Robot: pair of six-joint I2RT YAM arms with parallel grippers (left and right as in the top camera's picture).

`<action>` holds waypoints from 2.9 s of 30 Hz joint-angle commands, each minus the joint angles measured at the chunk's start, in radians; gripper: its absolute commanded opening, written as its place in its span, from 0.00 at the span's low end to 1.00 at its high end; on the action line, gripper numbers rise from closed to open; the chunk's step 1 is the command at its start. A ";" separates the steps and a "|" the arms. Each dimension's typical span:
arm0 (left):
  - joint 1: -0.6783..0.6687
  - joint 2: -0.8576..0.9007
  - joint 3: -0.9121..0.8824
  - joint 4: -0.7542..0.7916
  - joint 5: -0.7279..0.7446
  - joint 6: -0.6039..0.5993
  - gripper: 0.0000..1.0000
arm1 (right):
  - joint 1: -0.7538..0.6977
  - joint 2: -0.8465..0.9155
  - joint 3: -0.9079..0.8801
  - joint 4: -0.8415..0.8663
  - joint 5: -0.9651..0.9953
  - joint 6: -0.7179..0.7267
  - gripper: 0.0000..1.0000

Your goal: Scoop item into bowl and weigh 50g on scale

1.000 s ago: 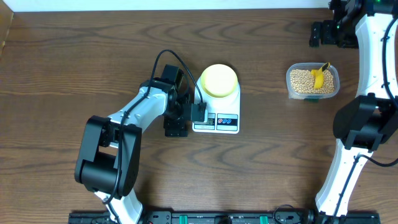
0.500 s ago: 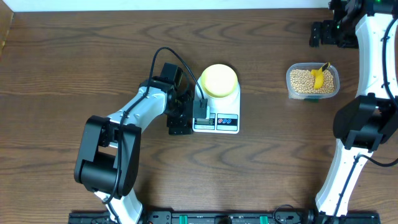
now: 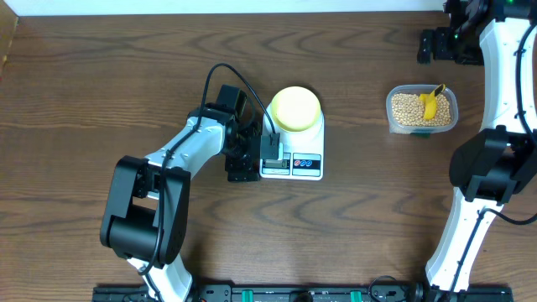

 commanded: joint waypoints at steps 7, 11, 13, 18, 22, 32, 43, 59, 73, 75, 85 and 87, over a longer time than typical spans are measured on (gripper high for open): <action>0.000 0.006 -0.013 0.001 0.037 -0.008 0.98 | -0.002 0.000 0.016 0.001 0.009 -0.001 0.99; 0.000 0.006 -0.013 0.001 0.037 -0.008 0.98 | -0.002 0.000 0.016 0.021 0.008 0.000 0.99; 0.000 0.006 -0.013 0.001 0.037 -0.008 0.98 | 0.000 0.000 0.016 0.055 0.008 0.003 0.99; 0.000 0.006 -0.013 0.001 0.036 -0.008 0.98 | 0.009 0.000 0.016 0.027 0.008 0.003 0.99; 0.000 0.006 -0.013 0.001 0.037 -0.008 0.98 | 0.012 -0.005 0.018 0.008 0.008 0.003 0.99; 0.000 0.006 -0.013 0.001 0.037 -0.008 0.98 | -0.002 -0.115 0.021 -0.090 0.007 -0.009 0.98; 0.000 0.006 -0.013 0.001 0.037 -0.008 0.97 | -0.002 -0.111 -0.108 -0.152 -0.016 0.006 0.99; 0.000 0.006 -0.013 0.001 0.037 -0.008 0.97 | 0.003 -0.111 -0.320 0.002 -0.013 0.021 0.60; 0.000 0.006 -0.013 0.001 0.037 -0.008 0.98 | 0.004 -0.111 -0.320 0.005 -0.010 0.018 0.34; 0.000 0.006 -0.013 0.001 0.037 -0.008 0.98 | 0.004 -0.111 -0.320 -0.011 -0.010 0.019 0.34; 0.000 0.006 -0.013 0.001 0.037 -0.008 0.98 | 0.018 -0.111 -0.327 -0.007 -0.014 0.023 0.21; 0.000 0.006 -0.013 0.001 0.037 -0.008 0.97 | 0.024 -0.111 -0.333 -0.006 -0.013 0.022 0.20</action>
